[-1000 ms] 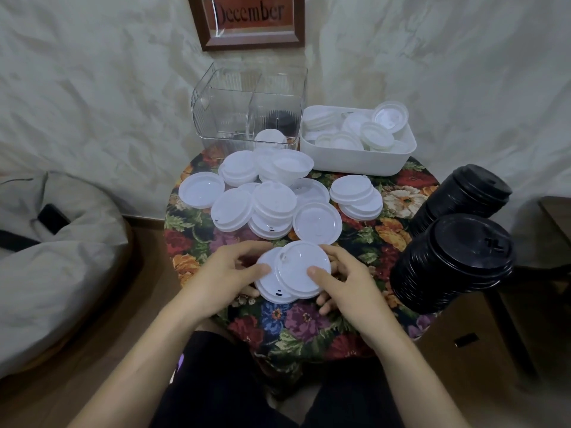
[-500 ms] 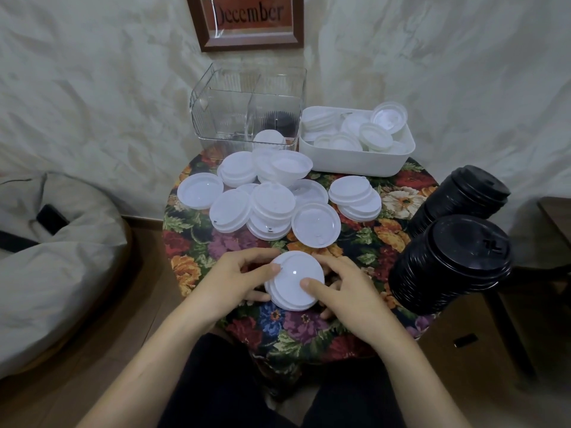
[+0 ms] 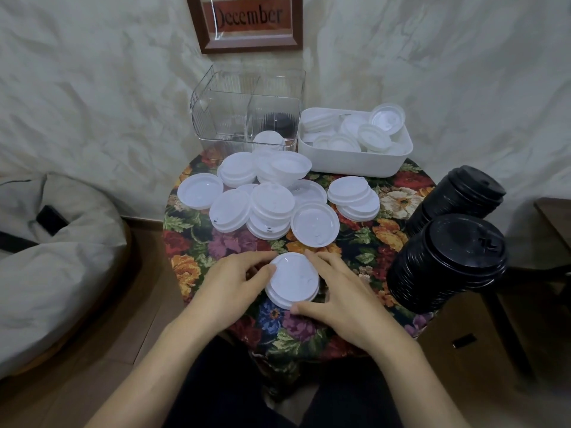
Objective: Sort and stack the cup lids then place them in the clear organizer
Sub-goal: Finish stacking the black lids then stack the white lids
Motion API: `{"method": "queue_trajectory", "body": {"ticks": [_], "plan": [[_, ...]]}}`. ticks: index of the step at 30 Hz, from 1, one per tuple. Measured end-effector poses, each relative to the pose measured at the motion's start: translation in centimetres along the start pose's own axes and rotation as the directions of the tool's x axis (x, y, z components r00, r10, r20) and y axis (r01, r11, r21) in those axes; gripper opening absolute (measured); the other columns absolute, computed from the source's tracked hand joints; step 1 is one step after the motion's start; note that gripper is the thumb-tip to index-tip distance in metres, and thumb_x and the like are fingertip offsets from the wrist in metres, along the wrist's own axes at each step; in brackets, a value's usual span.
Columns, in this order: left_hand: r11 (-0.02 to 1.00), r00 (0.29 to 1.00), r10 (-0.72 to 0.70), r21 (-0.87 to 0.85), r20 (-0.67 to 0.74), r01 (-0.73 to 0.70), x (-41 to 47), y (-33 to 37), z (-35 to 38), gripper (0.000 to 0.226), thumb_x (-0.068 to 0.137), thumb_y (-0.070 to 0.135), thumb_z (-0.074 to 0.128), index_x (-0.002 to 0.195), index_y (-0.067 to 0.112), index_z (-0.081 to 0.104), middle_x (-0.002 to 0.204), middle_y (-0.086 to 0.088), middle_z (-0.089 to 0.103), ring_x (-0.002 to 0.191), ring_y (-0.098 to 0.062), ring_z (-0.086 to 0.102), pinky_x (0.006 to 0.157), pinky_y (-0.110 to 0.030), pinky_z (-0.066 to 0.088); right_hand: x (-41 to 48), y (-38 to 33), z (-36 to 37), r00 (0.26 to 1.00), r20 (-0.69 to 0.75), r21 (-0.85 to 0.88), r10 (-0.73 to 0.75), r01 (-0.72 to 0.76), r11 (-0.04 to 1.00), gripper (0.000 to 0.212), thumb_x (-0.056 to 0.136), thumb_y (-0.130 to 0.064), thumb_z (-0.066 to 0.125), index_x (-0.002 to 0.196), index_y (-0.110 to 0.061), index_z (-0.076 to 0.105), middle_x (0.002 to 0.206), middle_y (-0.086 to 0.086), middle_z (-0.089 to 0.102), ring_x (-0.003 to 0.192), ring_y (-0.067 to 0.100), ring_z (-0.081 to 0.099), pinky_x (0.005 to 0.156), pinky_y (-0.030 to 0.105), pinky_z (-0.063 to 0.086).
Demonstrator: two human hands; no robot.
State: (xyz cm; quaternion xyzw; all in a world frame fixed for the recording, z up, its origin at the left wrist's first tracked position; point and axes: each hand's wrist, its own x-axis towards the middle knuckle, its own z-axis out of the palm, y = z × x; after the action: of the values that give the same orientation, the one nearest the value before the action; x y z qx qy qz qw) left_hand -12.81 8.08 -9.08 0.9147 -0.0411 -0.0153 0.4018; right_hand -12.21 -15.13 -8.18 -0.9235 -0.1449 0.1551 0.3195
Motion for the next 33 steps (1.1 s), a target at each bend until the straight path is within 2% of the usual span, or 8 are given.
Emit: {"method": "queue_trajectory", "body": {"ticks": [3, 6, 9, 12, 16, 19, 24, 33], "plan": [[0.993, 0.998, 0.059, 0.101, 0.015, -0.060, 0.1, 0.1, 0.0, 0.037, 0.102, 0.041, 0.060, 0.138, 0.038, 0.064, 0.124, 0.027, 0.065, 0.101, 0.003, 0.060, 0.090, -0.031, 0.049, 0.1, -0.2, 0.1, 1.000, -0.027, -0.040, -0.001, 0.000, 0.999, 0.102, 0.084, -0.065, 0.073, 0.165, -0.037, 0.018, 0.161, -0.027, 0.020, 0.145, 0.013, 0.036, 0.104, 0.031, 0.030], [0.987, 0.991, 0.076, 0.135, 0.107, -0.090, 0.0, 0.1, -0.5, 0.052, 0.094, 0.054, 0.067, 0.144, 0.046, 0.055, 0.114, 0.036, 0.059, 0.096, 0.008, 0.055, 0.080, -0.022, 0.042, 0.2, 0.0, 0.2, 0.999, -0.029, -0.031, -0.014, 0.013, 0.999, 0.102, 0.084, -0.066, 0.073, 0.165, -0.035, 0.018, 0.161, -0.026, 0.023, 0.142, 0.011, 0.038, 0.104, 0.030, 0.032], [0.983, 0.980, 0.082, 0.148, 0.180, -0.109, 0.0, -0.2, -0.8, 0.074, 0.082, 0.065, 0.074, 0.149, 0.051, 0.046, 0.120, 0.039, 0.055, 0.101, 0.010, 0.052, 0.080, -0.018, 0.040, 0.3, 0.7, -0.3, 0.999, -0.027, 0.079, -0.035, 0.037, 0.996, 0.098, 0.081, -0.069, 0.074, 0.162, -0.039, 0.028, 0.156, -0.028, 0.034, 0.116, 0.004, 0.049, 0.102, 0.032, 0.045], [0.976, 0.976, 0.108, 0.167, 0.189, -0.140, 0.0, -0.2, -0.9, 0.081, 0.080, 0.067, 0.075, 0.152, 0.051, 0.042, 0.143, 0.031, 0.052, 0.111, 0.009, 0.048, 0.092, -0.020, 0.038, 0.6, 1.3, -0.7, 0.998, -0.061, 0.183, -0.032, 0.043, 0.982, 0.072, 0.090, -0.058, 0.071, 0.155, -0.041, 0.044, 0.145, -0.029, 0.044, 0.091, -0.003, 0.052, 0.091, 0.032, 0.051], [0.968, 0.976, 0.122, 0.196, 0.180, -0.157, -0.3, 0.0, -0.7, 0.074, 0.083, 0.064, 0.073, 0.150, 0.050, 0.044, 0.149, 0.029, 0.049, 0.116, 0.006, 0.042, 0.099, -0.025, 0.037, 1.8, 1.8, -0.2, 0.953, -0.303, 0.293, 0.027, 0.066, 0.954, 0.030, 0.107, -0.036, 0.055, 0.135, -0.034, 0.065, 0.101, -0.027, 0.065, 0.074, 0.000, 0.061, 0.071, 0.031, 0.052], [0.966, 0.978, 0.126, 0.202, 0.165, -0.159, -0.6, -0.2, -0.6, 0.074, 0.084, 0.066, 0.070, 0.151, 0.049, 0.045, 0.150, 0.028, 0.049, 0.114, 0.004, 0.043, 0.098, -0.023, 0.036, 2.9, 1.7, 0.1, 0.926, -0.372, 0.231, 0.067, 0.022, 0.973, 0.034, 0.109, -0.027, 0.051, 0.139, -0.034, 0.064, 0.071, -0.013, 0.062, 0.062, 0.004, 0.053, 0.060, 0.027, 0.039], [0.957, 0.981, 0.140, 0.238, 0.133, -0.169, -0.4, -1.2, -0.7, 0.082, 0.076, 0.086, 0.052, 0.148, 0.047, 0.050, 0.149, 0.024, 0.052, 0.123, -0.004, 0.052, 0.096, -0.021, 0.036, 3.7, 0.8, -0.1, 0.941, -0.336, -0.018, 0.050, -0.060, 0.998, 0.039, 0.105, -0.030, 0.060, 0.143, -0.024, 0.062, 0.074, -0.019, 0.050, 0.079, 0.013, 0.059, 0.068, 0.033, 0.044], [0.968, 0.981, 0.147, 0.183, 0.127, -0.168, -0.1, -0.7, -0.8, 0.082, 0.073, 0.085, 0.051, 0.147, 0.047, 0.051, 0.139, 0.035, 0.043, 0.121, 0.015, 0.037, 0.116, -0.037, 0.034, 3.4, 0.7, -0.1, 0.894, -0.446, -0.035, 0.041, -0.063, 0.997, 0.011, 0.103, -0.032, 0.062, 0.109, -0.025, 0.069, 0.081, -0.012, 0.063, 0.072, 0.014, 0.061, 0.062, 0.036, 0.050]]}}
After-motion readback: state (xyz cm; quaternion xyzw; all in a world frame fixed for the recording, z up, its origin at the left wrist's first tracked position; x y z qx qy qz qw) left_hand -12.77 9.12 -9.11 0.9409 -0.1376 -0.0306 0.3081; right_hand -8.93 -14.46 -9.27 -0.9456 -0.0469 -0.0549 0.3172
